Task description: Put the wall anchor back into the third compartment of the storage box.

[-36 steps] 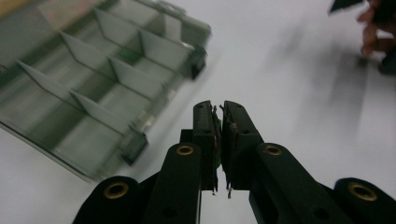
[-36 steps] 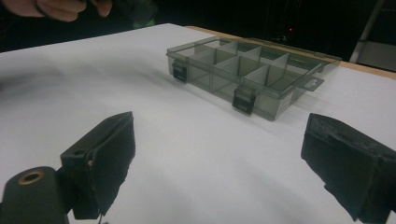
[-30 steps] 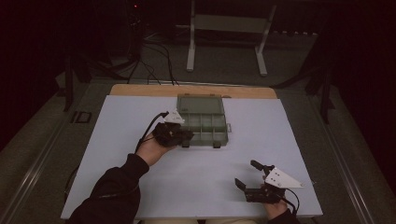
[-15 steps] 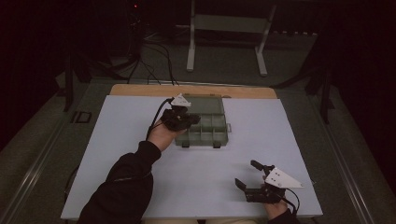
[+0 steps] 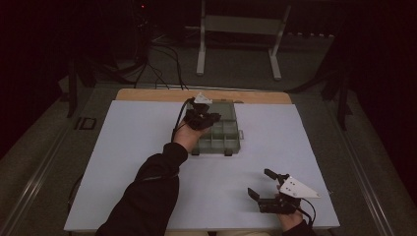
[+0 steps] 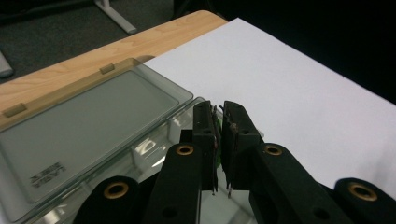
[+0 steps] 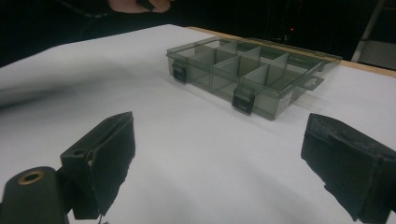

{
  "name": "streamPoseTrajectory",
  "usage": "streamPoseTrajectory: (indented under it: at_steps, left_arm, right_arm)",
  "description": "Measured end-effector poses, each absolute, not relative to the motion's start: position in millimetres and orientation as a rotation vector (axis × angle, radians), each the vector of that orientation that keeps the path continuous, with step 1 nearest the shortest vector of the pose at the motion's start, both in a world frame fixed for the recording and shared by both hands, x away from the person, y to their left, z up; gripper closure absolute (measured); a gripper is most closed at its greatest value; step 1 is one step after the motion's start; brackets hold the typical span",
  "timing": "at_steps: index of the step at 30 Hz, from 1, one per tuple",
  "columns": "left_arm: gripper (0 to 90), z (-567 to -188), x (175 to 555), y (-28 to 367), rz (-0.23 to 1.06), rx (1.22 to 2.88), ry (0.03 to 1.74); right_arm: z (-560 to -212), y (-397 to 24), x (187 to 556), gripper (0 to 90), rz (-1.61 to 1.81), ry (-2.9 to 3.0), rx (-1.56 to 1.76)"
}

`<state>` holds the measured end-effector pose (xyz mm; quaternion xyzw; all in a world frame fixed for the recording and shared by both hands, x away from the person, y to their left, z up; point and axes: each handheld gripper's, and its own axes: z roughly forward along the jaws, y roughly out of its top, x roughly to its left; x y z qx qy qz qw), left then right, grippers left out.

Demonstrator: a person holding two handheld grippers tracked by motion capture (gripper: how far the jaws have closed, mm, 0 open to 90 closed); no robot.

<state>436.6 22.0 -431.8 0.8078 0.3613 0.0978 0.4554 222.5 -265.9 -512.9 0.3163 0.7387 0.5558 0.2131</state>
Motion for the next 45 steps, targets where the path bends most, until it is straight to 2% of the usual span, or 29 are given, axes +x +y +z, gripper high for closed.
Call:
streamPoseTrajectory:
  at_steps: [6, 23, 29, 30, 34, 39, 40, 41, 43, 45]
  left_arm:
    - [83.1, -443.6, 445.3, 12.3, 0.239, 1.963, 0.956]
    - [81.9, -480.0, 459.8, -3.1, 0.222, 2.039, 1.089]
    - [56.8, -473.3, 458.2, 1.6, 0.216, 2.043, 1.092]
    - [55.6, -471.7, 457.1, 3.0, 0.221, 2.044, 1.088]
    - [41.7, -465.8, 453.5, 8.7, 0.2, 2.048, 1.064]
    - [10.6, -459.2, 449.2, 12.4, 0.228, 2.049, 1.086]
    - [10.6, -455.1, 445.7, 15.4, 0.221, 2.047, 1.068]
    - [4.6, -453.3, 444.0, 17.0, 0.208, 2.044, 1.044]
    - [0.5, -450.0, 440.1, 19.6, 0.201, 2.045, 1.029]
    - [0.1, -448.7, 437.9, 21.5, 0.191, 2.04, 1.008]
  right_arm:
    - [-513.1, -265.1, 222.7, 9.9, 1.545, 2.057, 0.874]
    - [-513.1, -266.7, 223.3, 9.9, 1.554, 2.054, 0.882]
    - [-513.7, -266.9, 223.4, 9.9, 1.549, 2.054, 0.883]
    - [-513.9, -267.1, 223.3, 9.9, 1.547, 2.054, 0.884]
    - [-514.5, -270.0, 223.1, 9.9, 1.55, 2.046, 0.891]
    - [-513.9, -271.8, 222.1, 9.9, 1.549, 2.04, 0.892]
    - [-513.8, -272.1, 221.9, 9.9, 1.547, 2.04, 0.891]
    - [-513.5, -272.6, 221.5, 9.9, 1.547, 2.039, 0.897]
    - [-513.2, -273.1, 221.7, 9.9, 1.548, 2.031, 0.902]
    - [-513.1, -273.4, 221.9, 9.9, 1.548, 2.029, 0.903]
